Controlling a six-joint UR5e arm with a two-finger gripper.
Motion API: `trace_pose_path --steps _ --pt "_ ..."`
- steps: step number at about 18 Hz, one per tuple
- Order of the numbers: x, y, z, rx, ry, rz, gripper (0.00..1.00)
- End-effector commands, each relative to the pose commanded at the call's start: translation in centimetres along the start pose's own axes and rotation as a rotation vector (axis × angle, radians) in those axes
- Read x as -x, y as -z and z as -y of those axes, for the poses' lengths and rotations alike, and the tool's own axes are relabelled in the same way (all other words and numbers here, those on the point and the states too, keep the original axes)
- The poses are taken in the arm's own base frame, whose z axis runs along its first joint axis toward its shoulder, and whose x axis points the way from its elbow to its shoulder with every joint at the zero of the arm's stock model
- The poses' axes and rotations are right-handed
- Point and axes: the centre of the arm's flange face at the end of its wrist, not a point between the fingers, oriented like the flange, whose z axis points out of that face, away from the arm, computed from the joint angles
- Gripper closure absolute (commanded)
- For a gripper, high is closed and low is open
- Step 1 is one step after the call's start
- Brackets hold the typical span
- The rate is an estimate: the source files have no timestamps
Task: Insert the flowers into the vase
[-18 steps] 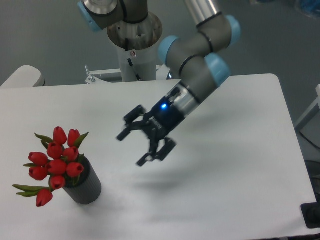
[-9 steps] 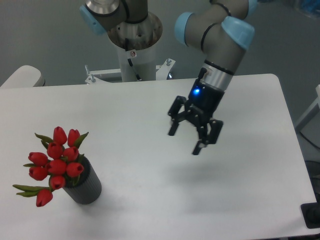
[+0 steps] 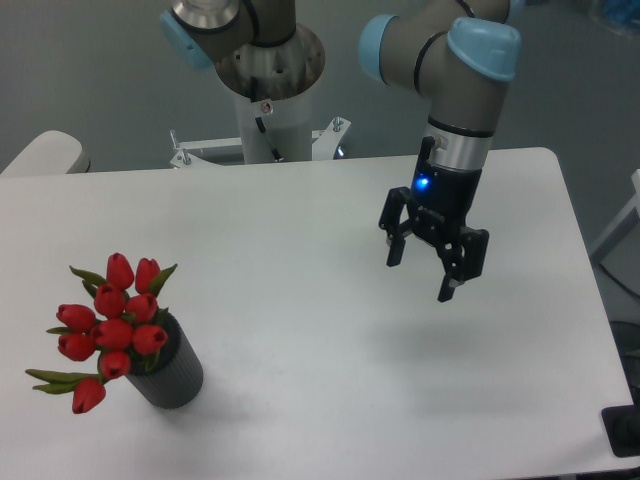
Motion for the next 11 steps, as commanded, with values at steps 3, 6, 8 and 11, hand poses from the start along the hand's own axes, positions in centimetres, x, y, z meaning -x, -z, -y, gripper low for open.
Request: trace_pose_path --steps 3,6,8,11 --pt "0.15 0.08 -0.16 0.001 -0.001 0.003 0.00" --pt "0.23 0.17 -0.22 0.002 -0.004 0.005 0.00" --pt "0.45 0.29 -0.17 0.002 -0.006 0.009 0.00" --pt "0.50 0.35 -0.14 0.002 -0.008 0.010 0.00"
